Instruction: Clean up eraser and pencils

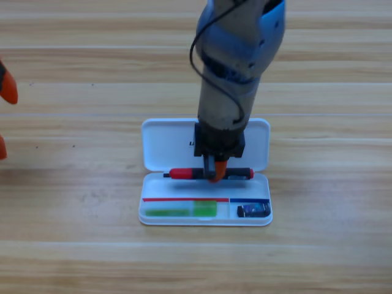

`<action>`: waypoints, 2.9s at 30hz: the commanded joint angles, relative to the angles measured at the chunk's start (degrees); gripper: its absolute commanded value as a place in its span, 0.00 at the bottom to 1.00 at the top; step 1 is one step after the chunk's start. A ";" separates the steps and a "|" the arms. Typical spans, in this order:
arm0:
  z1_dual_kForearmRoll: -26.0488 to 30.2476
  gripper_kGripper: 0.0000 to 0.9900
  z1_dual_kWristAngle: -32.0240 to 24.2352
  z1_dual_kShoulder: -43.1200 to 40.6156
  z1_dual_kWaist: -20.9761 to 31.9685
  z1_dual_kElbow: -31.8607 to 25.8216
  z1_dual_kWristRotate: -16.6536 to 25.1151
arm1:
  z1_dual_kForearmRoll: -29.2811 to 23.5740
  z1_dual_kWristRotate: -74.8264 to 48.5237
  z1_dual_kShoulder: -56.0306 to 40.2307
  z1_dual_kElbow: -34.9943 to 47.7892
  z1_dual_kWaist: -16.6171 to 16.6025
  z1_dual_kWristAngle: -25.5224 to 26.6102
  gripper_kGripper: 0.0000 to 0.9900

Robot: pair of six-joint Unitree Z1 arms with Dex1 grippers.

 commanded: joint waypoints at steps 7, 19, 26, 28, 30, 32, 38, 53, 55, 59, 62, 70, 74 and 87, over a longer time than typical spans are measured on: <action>-1.23 0.99 -1.60 0.24 1.29 1.85 0.45 | 0.81 1.55 4.02 -0.10 1.50 -1.23 0.00; -2.82 0.99 -2.04 0.24 1.29 1.67 0.27 | 0.90 3.05 -3.01 3.24 1.77 -0.17 1.00; -7.39 0.88 -3.09 6.66 4.27 -7.21 0.27 | 0.55 3.66 -20.77 13.08 2.21 10.02 1.00; -7.30 0.81 -4.41 10.52 5.07 -11.78 0.36 | -1.65 4.54 -26.48 18.09 2.21 13.45 1.00; -7.30 0.73 -6.69 14.21 5.86 -15.99 0.36 | -7.01 6.21 -33.42 25.56 2.21 15.91 1.00; -7.30 0.61 -9.68 17.99 6.56 -19.33 0.36 | -13.08 8.50 -40.10 32.77 2.21 16.88 1.00; -7.03 0.00 -23.39 29.07 9.37 -25.49 1.32 | -24.06 13.42 -54.78 47.18 2.21 20.48 1.00; 2.11 0.00 -42.99 49.90 8.23 -31.64 8.27 | -24.06 14.91 -60.40 50.79 1.85 25.49 1.00; 2.63 0.00 -43.26 49.81 7.26 -31.64 7.74 | -24.06 14.91 -60.23 50.79 1.85 25.84 1.00; 3.86 0.00 -43.87 48.49 5.51 -31.20 6.69 | -24.50 14.91 -59.35 50.79 1.85 26.02 1.00; 4.04 0.00 -44.22 46.03 4.27 -29.62 6.16 | -24.59 14.91 -59.00 51.05 1.85 26.81 1.00; 3.86 0.00 -45.19 39.26 0.76 -25.31 4.49 | -24.85 14.91 -59.26 51.67 1.85 27.60 1.00; 3.69 0.00 -45.19 37.51 -1.70 -23.64 4.31 | -24.85 15.09 -59.26 51.75 1.85 27.60 1.00; -2.38 0.00 -44.75 37.86 -4.78 -16.08 4.22 | -24.94 15.18 -57.94 51.58 1.85 27.69 1.00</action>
